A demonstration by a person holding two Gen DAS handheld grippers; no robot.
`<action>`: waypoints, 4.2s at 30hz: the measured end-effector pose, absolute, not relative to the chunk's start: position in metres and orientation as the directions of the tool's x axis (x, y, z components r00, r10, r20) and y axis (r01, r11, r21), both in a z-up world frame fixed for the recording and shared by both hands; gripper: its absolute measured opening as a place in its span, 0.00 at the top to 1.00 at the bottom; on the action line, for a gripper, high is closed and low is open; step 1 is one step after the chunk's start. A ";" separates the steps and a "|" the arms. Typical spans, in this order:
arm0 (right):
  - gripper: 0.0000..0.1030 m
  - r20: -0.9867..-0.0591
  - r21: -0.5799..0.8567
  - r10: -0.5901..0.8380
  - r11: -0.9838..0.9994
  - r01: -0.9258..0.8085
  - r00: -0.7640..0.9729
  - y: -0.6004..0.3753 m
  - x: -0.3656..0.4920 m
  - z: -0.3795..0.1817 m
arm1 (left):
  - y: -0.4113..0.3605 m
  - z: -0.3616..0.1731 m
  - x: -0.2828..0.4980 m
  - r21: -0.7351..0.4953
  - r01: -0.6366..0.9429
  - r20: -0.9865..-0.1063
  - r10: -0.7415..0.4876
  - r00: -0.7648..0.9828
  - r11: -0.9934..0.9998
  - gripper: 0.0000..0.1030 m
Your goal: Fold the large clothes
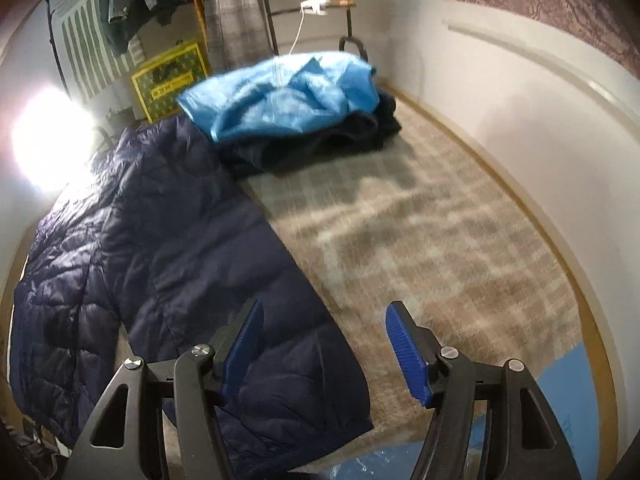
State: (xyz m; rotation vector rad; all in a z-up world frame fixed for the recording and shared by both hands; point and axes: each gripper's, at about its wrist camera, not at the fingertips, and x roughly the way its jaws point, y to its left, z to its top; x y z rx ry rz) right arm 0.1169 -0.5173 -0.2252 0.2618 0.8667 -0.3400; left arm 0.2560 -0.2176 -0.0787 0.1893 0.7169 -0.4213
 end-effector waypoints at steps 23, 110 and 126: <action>0.93 -0.884 0.163 -0.038 0.910 0.381 0.467 -0.513 0.128 -0.264 | -0.222 -0.079 0.243 0.121 0.445 -0.634 -0.276 0.722 0.887 0.44; 0.55 -0.730 0.291 0.175 0.954 0.069 0.660 -0.371 0.299 -0.191 | -0.080 -0.125 0.431 -0.072 0.232 -0.785 -0.199 0.587 0.970 0.98; 0.55 -0.831 0.117 0.065 0.991 0.059 0.552 -0.355 0.370 -0.245 | -0.013 -0.181 0.501 -0.378 0.221 -0.791 -0.438 0.427 0.899 0.86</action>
